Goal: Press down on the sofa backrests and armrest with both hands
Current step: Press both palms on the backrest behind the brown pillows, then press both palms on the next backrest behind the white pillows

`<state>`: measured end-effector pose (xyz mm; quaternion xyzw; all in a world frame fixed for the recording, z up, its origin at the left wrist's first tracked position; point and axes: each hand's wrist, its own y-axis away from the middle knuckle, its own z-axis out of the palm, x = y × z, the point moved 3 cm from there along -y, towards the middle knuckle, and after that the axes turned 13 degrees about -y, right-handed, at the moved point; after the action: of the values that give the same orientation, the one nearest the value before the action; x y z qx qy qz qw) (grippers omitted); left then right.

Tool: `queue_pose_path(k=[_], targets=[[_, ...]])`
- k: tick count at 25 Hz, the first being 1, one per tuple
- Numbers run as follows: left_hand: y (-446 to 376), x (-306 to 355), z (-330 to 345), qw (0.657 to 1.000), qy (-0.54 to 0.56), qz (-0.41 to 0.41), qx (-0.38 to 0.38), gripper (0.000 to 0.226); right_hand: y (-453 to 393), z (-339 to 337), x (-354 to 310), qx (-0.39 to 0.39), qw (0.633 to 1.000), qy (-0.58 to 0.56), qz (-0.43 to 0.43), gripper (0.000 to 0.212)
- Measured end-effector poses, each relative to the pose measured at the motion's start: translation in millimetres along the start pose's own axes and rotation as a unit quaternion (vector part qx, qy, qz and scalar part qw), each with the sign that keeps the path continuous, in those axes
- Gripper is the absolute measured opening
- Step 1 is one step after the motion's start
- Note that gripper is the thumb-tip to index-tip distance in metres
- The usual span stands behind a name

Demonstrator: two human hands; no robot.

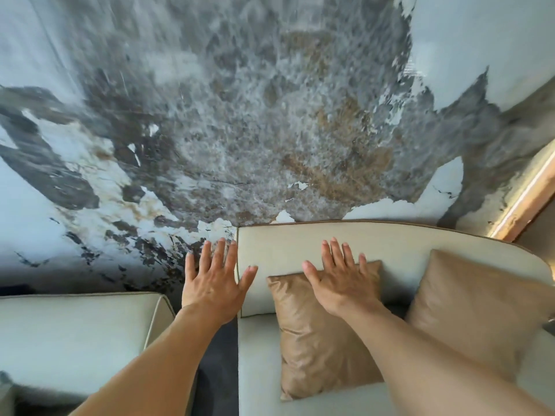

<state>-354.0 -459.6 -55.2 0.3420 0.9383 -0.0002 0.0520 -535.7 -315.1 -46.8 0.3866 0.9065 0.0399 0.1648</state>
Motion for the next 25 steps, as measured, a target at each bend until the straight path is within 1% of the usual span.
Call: queue_pose_path(k=[4,8,11,14,16,21,25], targets=[[22,-20,-41,1.0,0.02,0.014,0.005,0.077,37,-40,-26,0.006,1.0,-0.013,0.0,0.081],[58,-33,-74,0.999,0.029,0.007,0.022,0.075,79,-79,-47,0.044,0.998,-0.036,-0.019,0.089],[89,-42,-89,0.999,0.026,-0.001,0.033,0.073,113,-92,-60,0.058,0.997,-0.041,-0.027,0.084],[140,-57,-97,0.999,0.016,-0.01,0.048,0.073,161,-87,-70,0.066,0.996,-0.044,-0.043,0.079],[181,-74,-98,0.999,-0.003,-0.016,0.051,0.074,194,-77,-72,0.056,0.996,-0.045,-0.057,0.078],[264,-134,-98,0.995,-0.059,-0.065,0.04,0.075,259,-45,-92,0.047,0.993,-0.064,-0.092,0.078],[306,-168,-104,0.992,-0.069,-0.102,0.04,0.078,295,-30,-119,0.041,0.987,-0.086,-0.129,0.076]])
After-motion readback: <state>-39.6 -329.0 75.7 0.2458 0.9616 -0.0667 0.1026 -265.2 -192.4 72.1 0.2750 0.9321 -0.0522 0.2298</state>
